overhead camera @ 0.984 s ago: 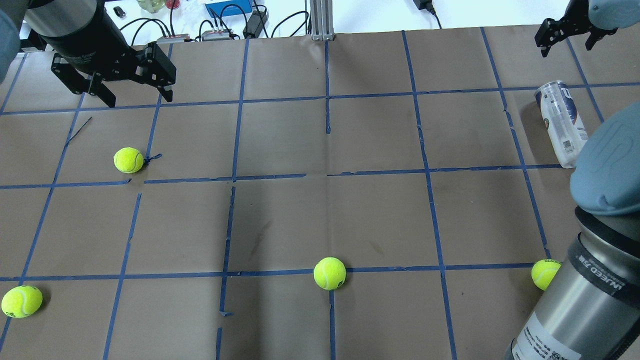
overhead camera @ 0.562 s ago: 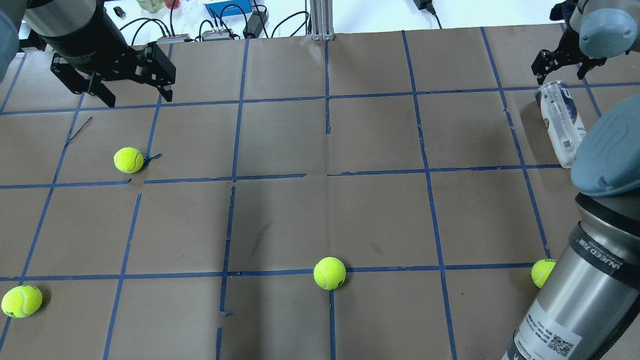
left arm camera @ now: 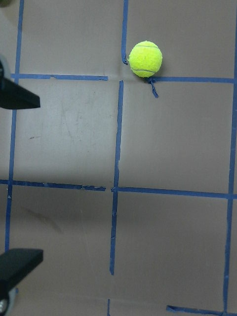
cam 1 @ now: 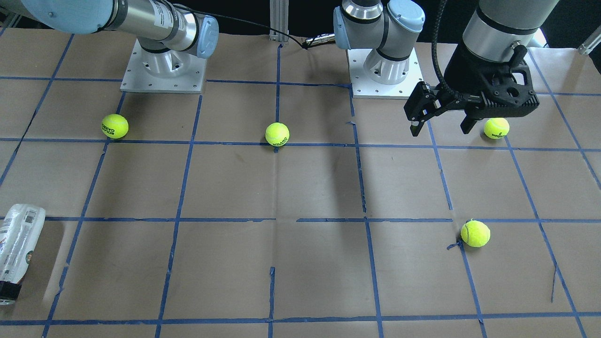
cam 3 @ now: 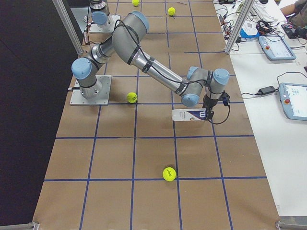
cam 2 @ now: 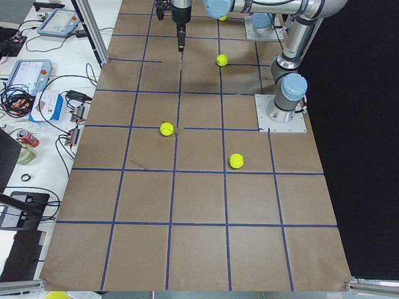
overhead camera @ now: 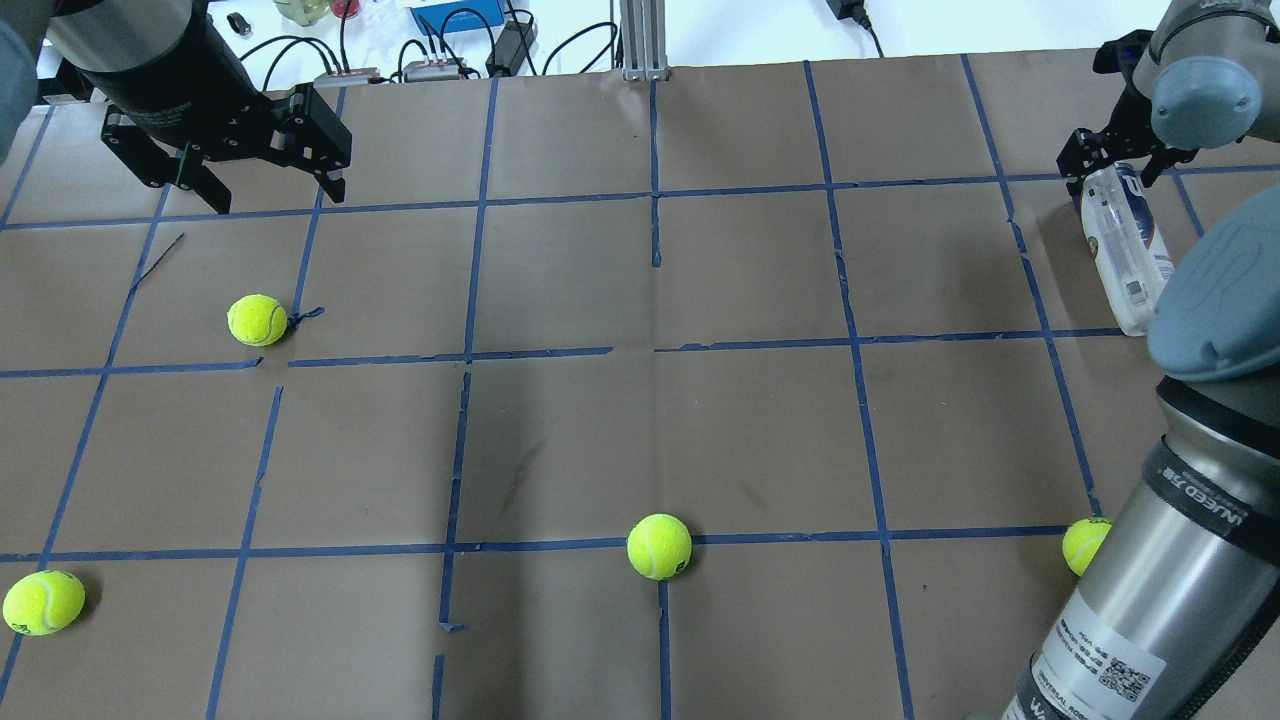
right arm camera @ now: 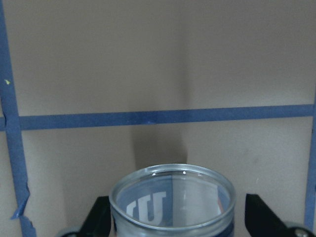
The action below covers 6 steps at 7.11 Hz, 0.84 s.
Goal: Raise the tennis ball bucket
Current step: 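Lower the right gripper and grasp the can's open end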
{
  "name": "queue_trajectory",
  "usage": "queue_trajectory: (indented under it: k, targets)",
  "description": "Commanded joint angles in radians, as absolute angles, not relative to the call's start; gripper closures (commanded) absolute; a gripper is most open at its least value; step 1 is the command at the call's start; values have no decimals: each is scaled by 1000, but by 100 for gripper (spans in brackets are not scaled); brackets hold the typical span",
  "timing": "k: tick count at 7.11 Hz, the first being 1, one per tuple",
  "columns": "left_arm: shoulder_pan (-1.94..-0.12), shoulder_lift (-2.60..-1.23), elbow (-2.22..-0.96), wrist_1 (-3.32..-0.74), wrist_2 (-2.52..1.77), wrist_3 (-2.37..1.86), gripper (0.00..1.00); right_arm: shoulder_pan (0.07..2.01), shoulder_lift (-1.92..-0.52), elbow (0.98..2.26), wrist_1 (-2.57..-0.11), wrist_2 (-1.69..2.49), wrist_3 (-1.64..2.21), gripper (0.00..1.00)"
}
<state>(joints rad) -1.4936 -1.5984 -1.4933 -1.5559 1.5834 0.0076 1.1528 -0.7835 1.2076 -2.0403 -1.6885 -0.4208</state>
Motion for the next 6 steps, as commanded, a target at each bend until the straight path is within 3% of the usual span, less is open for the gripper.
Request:
queue_trajectory:
  k: [1,2,6]
  targets:
    - [-1493,-1600,-1491,-1555,1583,8,0,1135,-796,1221,-2049,-1638,-555,50]
    - [-1493,-1600,-1491,-1557,1585,8,0,1135,-819,1212,-2049,-1597,-570,56]
    - [-1493,-1600,-1488,-1555,1583,8,0,1243,-937,1227,-2031,-1476,-684,53]
